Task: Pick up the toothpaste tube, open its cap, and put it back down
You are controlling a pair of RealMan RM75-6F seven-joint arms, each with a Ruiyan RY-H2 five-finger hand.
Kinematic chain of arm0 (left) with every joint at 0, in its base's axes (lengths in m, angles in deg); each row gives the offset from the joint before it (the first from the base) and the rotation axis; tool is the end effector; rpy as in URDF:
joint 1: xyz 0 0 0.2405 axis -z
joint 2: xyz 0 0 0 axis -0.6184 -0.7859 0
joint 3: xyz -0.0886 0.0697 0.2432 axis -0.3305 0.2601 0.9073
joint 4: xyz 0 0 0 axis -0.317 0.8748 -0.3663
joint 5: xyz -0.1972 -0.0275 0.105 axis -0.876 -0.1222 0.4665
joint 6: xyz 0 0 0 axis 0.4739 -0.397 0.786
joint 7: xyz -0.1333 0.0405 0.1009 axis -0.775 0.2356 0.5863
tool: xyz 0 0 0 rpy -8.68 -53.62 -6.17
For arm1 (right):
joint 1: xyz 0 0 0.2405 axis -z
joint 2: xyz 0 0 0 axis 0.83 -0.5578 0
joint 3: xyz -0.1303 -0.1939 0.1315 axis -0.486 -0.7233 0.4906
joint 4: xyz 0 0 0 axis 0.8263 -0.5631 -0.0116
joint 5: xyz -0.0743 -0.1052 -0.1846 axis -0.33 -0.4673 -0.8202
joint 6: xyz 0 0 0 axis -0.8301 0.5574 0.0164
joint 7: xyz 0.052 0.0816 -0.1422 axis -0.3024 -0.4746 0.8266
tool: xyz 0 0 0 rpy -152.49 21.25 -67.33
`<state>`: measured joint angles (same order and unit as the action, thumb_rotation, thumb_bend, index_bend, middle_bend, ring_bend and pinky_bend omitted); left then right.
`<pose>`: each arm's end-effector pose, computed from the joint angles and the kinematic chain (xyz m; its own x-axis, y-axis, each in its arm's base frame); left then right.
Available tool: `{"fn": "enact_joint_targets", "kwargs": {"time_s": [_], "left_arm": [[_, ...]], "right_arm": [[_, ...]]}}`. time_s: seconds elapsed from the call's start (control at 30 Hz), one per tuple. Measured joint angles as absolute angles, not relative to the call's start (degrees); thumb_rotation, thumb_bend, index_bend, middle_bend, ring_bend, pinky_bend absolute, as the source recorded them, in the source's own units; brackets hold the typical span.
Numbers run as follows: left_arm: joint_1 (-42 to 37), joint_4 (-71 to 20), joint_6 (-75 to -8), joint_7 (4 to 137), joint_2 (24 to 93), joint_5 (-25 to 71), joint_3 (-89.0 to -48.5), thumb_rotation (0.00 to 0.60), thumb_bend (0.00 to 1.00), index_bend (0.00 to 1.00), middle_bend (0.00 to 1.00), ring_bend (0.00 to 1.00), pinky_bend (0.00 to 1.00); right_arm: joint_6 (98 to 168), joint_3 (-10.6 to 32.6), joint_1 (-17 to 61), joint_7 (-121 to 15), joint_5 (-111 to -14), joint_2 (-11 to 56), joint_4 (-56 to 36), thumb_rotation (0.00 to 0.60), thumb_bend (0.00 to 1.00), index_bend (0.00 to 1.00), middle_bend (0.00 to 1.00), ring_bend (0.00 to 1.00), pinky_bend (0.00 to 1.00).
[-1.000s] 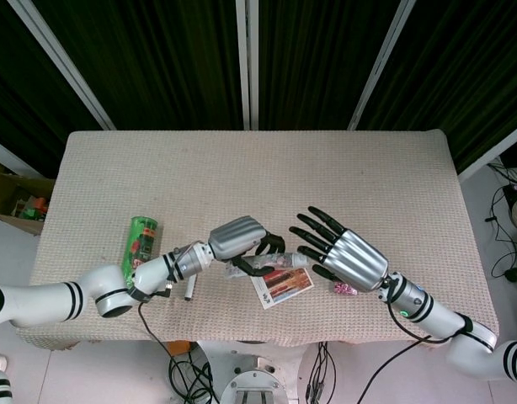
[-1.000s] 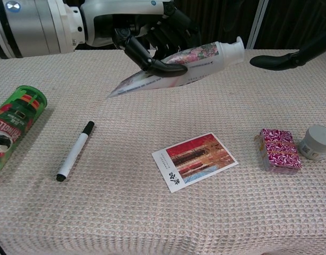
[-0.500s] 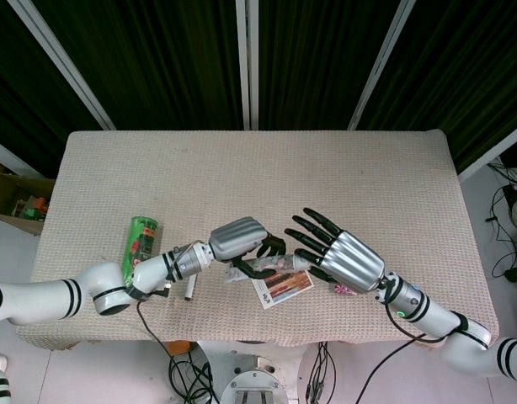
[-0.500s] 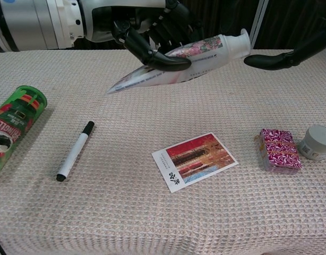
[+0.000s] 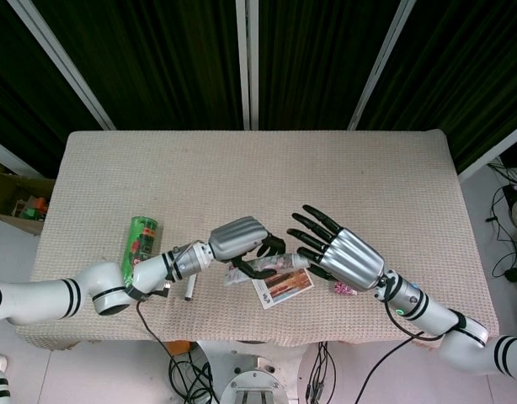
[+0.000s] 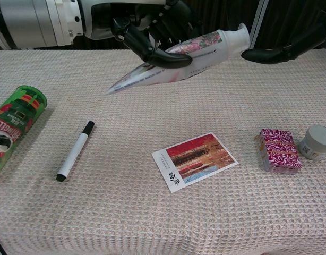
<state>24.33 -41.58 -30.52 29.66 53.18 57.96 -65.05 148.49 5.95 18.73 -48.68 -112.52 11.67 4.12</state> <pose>-0.0044 0.3595 -0.0157 0.2272 0.5966 0.7697 0.6495 -0.6817 0.3367 -0.1083 -0.3070 0.0722 0.3835 0.2164 0.8978 -0.4290 -0.8192 0.3806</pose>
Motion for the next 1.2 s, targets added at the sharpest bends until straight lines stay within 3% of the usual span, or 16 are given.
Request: {"fn": "enact_joint_targets", "kwargs": {"time_s": [0.23, 1.2], "left_arm": [[24.1, -41.4, -30.9, 30.3, 53.6, 56.8, -65.2, 0.447, 0.77, 0.64, 0.74, 0.63, 0.67], [23.7, -39.1, -33.4, 26.5, 55.4, 56.8, -65.2, 0.445, 0.77, 0.64, 0.74, 0.63, 0.67]], "right_arm": [[149.7, 6.2, 18.8, -48.4, -111.9, 12.8, 3.8, 0.6, 0.27, 0.73, 0.31, 0.07, 0.13], [154.8, 7.9, 19.7, -47.8, -109.1, 17.8, 1.4, 0.6, 0.29, 0.73, 0.31, 0.07, 0.13]]}}
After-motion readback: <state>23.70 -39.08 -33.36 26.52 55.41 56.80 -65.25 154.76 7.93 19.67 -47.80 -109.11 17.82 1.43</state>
